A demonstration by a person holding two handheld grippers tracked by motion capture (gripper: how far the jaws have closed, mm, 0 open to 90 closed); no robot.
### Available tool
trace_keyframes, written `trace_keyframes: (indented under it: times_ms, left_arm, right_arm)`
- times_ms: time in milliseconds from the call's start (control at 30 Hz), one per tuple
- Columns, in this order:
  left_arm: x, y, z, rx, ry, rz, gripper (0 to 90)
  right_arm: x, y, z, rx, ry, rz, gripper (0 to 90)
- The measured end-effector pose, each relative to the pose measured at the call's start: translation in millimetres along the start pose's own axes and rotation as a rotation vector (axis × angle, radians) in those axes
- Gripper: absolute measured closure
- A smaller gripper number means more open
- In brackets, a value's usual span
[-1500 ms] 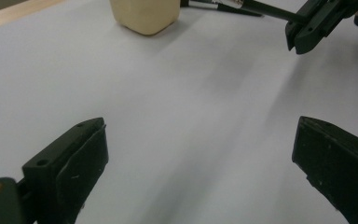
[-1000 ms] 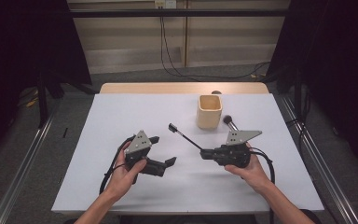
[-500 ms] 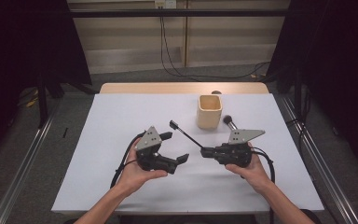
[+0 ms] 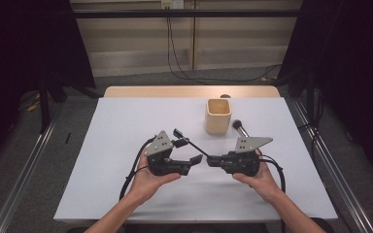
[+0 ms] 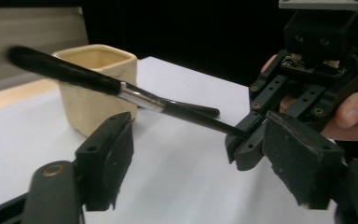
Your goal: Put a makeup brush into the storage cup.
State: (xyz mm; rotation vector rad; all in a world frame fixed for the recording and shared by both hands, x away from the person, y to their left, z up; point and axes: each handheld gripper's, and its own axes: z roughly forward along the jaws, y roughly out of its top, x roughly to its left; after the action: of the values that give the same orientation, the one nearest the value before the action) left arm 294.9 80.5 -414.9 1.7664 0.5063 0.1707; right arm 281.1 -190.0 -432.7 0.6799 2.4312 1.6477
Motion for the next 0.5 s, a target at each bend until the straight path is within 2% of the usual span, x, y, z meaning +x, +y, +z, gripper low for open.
trace_keyframes:
  times_ms: [67,100,167,233,267,367,500]
  left_arm:
    - [1.4,-0.9,1.0,-0.02,0.004,-0.031,35.0]
    - [2.5,-0.6,1.3,-0.021,0.001,-0.051,34.8]
    - [2.8,0.0,1.1,-0.03,0.016,-0.04,37.5]
    - [5.8,0.8,0.0,-0.046,0.015,-0.079,44.9]
    - [7.7,1.4,-0.7,-0.054,0.014,-0.09,44.9]
    - [12.1,2.5,-3.9,-0.07,0.01,-0.11,52.3]
    - [13.9,3.1,-6.3,-0.07,-0.008,-0.142,56.9]
  right_arm:
    - [1.6,0.2,1.5,0.0,0.004,0.0,85.8]
    - [1.9,0.1,2.0,0.001,0.003,-0.005,85.8]
    - [2.2,0.0,2.8,-0.001,-0.006,0.003,85.7]
    - [1.1,-0.8,3.4,-0.003,-0.006,0.008,85.7]
    - [1.1,-0.8,3.4,-0.003,-0.006,0.008,85.7]
    - [0.4,-2.4,4.0,0.005,-0.006,0.01,85.7]
    - [0.8,-2.7,5.8,0.009,-0.011,0.008,85.7]
